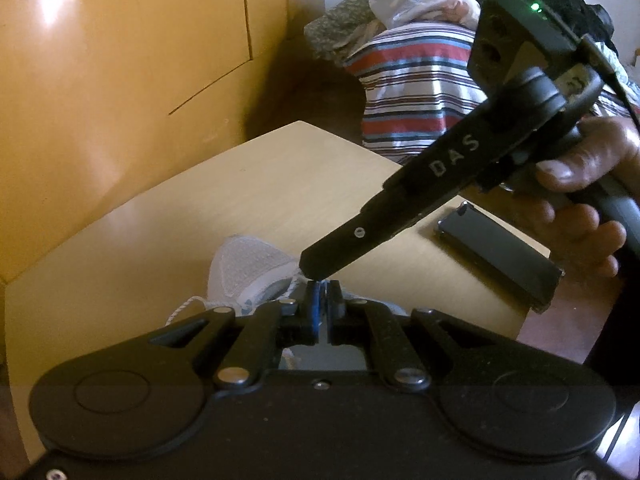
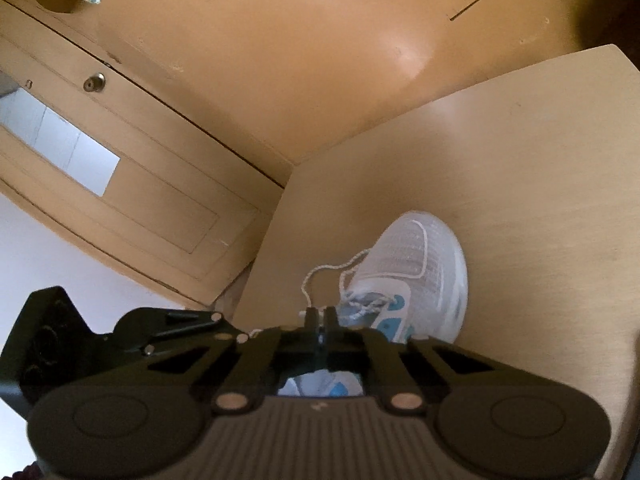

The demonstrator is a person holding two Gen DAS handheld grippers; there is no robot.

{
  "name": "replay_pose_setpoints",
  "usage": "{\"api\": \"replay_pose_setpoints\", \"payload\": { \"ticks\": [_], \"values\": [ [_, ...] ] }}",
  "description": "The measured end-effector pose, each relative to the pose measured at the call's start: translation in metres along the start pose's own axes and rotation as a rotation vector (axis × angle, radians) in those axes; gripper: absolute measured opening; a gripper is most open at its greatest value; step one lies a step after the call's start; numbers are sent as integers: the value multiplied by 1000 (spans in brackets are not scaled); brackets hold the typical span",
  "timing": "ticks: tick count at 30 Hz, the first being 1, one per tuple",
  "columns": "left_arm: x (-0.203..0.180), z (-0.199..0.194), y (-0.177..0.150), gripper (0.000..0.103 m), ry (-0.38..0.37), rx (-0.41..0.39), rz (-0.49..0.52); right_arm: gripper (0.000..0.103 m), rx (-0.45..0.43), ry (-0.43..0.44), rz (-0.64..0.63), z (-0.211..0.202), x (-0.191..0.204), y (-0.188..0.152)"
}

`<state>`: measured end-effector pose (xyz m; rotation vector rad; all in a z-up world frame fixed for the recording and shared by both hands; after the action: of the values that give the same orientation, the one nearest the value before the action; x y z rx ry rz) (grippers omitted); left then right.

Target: Lace up shoes with both hands

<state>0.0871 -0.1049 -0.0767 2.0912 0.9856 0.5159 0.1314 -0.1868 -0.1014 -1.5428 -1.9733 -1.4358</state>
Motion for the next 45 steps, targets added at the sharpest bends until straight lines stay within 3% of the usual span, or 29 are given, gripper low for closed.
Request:
{"api": "replay_pose_setpoints", "payload": {
  "ticks": [4, 13, 20, 23, 25, 26, 28, 29, 30, 32, 35, 39, 45],
  "values": [
    [0, 2, -2, 8, 16, 17, 11, 2, -18, -14, -28, -4, 1, 2],
    [-2, 5, 0, 8, 9, 25, -5, 2, -22, -26, -59, -5, 3, 2],
    [-4, 4, 2, 1, 6, 28, 1, 2, -18, -27, -74, -3, 5, 2],
    [2, 0, 6, 1, 31, 10, -9, 8, -17, -26, -90, -4, 8, 2],
    [15, -4, 11, 1, 68, -11, -38, 23, -23, -62, -144, -11, 13, 0],
    [20, -6, 12, 1, 81, -18, -49, 29, -15, -78, -190, -13, 17, -4],
    [32, -11, 15, 1, 108, -31, -75, 31, 2, -108, -283, -16, 25, -12],
    [32, -11, 14, 1, 108, -26, -75, 35, 6, -115, -300, -16, 26, -14],
    [30, -10, 12, 1, 102, -17, -71, 42, 37, -160, -418, -14, 34, -27],
    [24, -6, 7, 1, 85, 3, -63, 44, 69, -195, -505, -8, 38, -43],
    [13, 0, 1, 1, 51, 35, -41, 41, 48, -279, -581, 0, 36, -51],
    [4, 11, -8, 1, 33, 97, -12, 21, 56, -266, -577, 4, 33, -52],
    [2, 25, -12, 1, 34, 150, 15, 17, 74, -258, -580, -2, 32, -53]
  ]
}}
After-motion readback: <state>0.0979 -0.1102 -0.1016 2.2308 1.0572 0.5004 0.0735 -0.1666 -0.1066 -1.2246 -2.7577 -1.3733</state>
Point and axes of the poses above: each gripper's, at about its wrist camera, not at the fingertips, and z roughly the way its jaws point, x to its left, y to its top, the point moved 8 cm from there along z, roughly the way its jaws point, and after that the axes turned 3 degrees about -x, right-handed, at the moved point
